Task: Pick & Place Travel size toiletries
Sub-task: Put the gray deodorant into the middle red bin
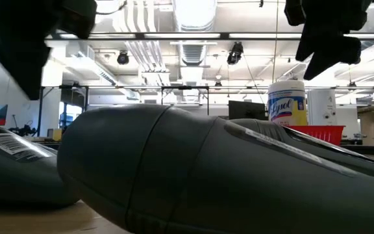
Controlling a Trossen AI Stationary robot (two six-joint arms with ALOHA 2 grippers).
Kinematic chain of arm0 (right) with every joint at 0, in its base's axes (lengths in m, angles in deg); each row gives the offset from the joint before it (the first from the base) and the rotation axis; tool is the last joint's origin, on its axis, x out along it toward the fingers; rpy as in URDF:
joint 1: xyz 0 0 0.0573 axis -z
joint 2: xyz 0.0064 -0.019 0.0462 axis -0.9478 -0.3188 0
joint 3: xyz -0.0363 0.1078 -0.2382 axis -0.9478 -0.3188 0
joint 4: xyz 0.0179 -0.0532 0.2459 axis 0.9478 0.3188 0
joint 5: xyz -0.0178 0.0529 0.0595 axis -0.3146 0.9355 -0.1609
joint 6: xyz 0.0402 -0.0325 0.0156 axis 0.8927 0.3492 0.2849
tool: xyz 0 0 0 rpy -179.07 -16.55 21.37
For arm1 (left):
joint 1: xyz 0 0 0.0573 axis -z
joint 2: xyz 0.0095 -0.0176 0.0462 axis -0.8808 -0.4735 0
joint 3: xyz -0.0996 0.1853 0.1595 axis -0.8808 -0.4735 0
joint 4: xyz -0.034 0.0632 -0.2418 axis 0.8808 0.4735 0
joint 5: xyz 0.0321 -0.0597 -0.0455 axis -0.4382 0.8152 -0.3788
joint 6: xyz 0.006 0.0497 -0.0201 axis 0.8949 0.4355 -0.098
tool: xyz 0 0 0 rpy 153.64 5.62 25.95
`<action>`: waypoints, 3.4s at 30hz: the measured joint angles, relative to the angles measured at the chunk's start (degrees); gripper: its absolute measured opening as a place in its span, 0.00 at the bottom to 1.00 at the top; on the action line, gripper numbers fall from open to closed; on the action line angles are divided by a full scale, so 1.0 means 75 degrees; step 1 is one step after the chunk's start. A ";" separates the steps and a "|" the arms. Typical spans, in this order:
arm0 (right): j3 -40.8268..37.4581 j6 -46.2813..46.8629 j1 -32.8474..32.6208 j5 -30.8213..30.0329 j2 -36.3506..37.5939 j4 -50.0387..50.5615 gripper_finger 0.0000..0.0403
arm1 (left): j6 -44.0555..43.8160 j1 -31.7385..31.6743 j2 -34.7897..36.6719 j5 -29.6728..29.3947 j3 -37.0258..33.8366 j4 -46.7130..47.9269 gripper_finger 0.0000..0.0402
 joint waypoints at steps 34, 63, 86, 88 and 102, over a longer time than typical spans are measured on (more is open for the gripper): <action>0.0985 0.1039 -0.0305 0.1049 -0.2335 -0.0195 0.90 | -0.2300 0.0778 -0.0090 -0.0444 -0.0550 -0.0695 0.66; 0.0982 0.0571 -0.0370 0.1250 -0.2314 -0.0076 0.90 | -0.1133 0.0086 -0.2376 0.0421 0.0308 -0.0843 0.66; 0.0979 0.0207 -0.0370 0.1244 -0.2314 -0.0593 0.90 | -0.0328 -0.0216 -0.2095 0.0050 0.0476 -0.0889 0.51; 0.0984 0.0085 -0.0370 0.1245 -0.2303 -0.0797 0.90 | -0.0351 -0.0221 -0.1724 -0.0397 0.0590 -0.0839 0.51; 0.2213 -0.0526 -0.0351 -0.0576 -0.2300 -0.1115 0.90 | 0.2326 -0.0018 0.2018 -0.6720 0.0424 -0.3749 0.51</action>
